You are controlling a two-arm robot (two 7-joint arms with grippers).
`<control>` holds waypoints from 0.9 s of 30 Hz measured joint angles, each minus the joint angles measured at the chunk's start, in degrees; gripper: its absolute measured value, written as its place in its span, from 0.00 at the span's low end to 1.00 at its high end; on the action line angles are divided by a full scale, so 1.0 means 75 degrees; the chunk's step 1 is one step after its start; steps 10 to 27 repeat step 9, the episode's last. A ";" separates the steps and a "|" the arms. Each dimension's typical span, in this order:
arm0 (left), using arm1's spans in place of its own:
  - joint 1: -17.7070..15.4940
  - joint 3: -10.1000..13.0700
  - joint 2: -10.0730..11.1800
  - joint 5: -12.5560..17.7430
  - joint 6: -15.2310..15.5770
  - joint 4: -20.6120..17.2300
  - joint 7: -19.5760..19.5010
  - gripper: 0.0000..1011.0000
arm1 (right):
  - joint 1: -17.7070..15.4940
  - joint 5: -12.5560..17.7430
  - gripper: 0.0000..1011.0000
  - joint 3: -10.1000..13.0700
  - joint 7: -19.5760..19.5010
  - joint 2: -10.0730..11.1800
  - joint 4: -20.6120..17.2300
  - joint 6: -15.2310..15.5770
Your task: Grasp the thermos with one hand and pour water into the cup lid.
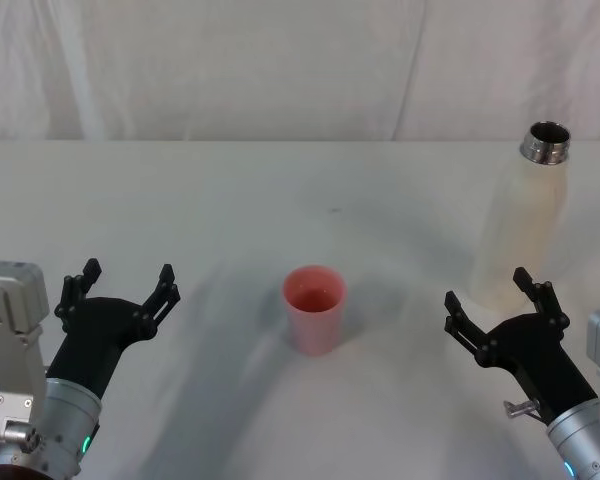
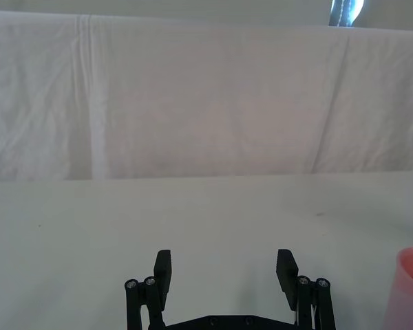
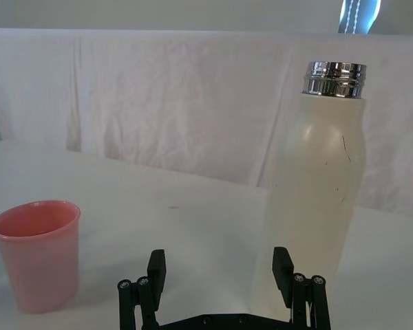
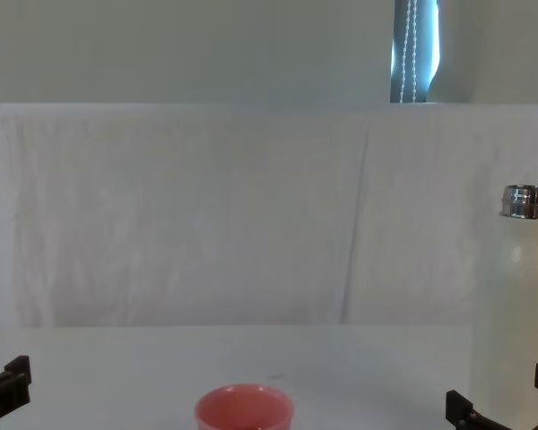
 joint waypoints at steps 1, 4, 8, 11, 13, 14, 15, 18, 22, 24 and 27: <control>0.0000 0.0001 0.0000 0.0000 0.0000 0.0000 0.0000 0.99 | 0.0000 0.0000 0.99 0.0000 -0.0001 0.0000 0.0000 0.0000; 0.0000 0.0000 0.0000 0.0000 0.0000 0.0000 0.0000 0.99 | 0.0000 0.0000 0.99 0.0000 -0.0003 0.0000 0.0000 0.0000; 0.0000 0.0000 0.0000 0.0000 0.0000 0.0000 0.0000 0.99 | 0.0000 0.0000 0.99 0.0000 -0.0003 0.0000 0.0000 0.0000; 0.0000 0.0000 0.0000 0.0000 0.0000 0.0000 0.0000 0.99 | 0.0000 0.0000 0.99 0.0000 -0.0003 0.0000 0.0000 0.0000; 0.0000 0.0000 0.0000 0.0000 0.0000 0.0000 0.0000 0.99 | 0.0000 0.0000 0.99 0.0000 -0.0003 0.0000 0.0000 0.0000; 0.0000 0.0000 0.0000 0.0000 0.0000 0.0000 0.0000 0.99 | 0.0000 0.0000 0.99 0.0000 -0.0003 0.0000 0.0000 0.0000; 0.0000 0.0000 0.0000 0.0000 0.0000 0.0000 0.0000 0.99 | 0.0000 0.0000 0.99 0.0000 -0.0003 0.0000 0.0000 0.0000; 0.0000 0.0000 0.0000 0.0000 0.0000 0.0000 0.0000 0.99 | 0.0000 0.0000 0.99 0.0000 -0.0003 0.0000 0.0000 0.0000; 0.0000 0.0000 0.0000 0.0000 0.0000 0.0000 0.0000 0.99 | 0.0000 0.0000 0.99 0.0000 -0.0003 0.0000 0.0000 0.0000; 0.0000 0.0000 0.0000 0.0000 0.0000 0.0000 0.0000 0.99 | 0.0000 0.0000 0.99 0.0000 -0.0003 0.0000 0.0000 0.0000; 0.0000 0.0000 0.0000 0.0000 0.0000 0.0000 0.0000 0.99 | 0.0000 0.0000 0.99 0.0000 -0.0003 0.0000 0.0000 0.0000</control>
